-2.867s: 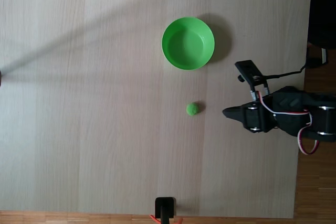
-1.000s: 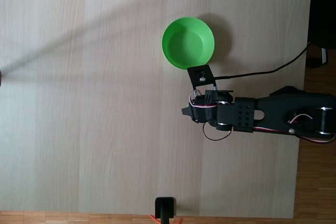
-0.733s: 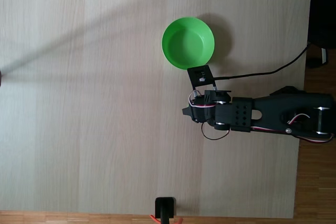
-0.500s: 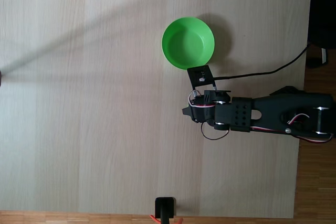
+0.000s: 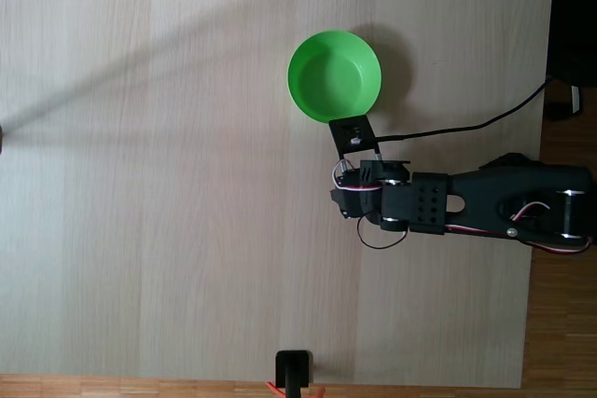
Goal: Grasp a green pompom and put it in the green bowl.
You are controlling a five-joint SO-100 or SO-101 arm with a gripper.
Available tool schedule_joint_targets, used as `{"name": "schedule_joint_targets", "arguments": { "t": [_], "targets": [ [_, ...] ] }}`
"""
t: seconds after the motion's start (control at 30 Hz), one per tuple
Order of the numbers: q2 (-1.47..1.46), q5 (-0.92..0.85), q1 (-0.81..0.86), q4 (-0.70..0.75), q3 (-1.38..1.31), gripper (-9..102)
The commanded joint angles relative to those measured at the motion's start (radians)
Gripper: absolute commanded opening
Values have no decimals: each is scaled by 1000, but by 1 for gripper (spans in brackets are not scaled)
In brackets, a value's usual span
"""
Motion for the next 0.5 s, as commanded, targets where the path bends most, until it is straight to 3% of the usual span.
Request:
{"name": "schedule_joint_targets", "arguments": {
  "t": [0.0, 0.47],
  "targets": [
    [6, 0, 3, -18, -14, 5],
    [104, -5, 12, -15, -28, 0]
  ]
}}
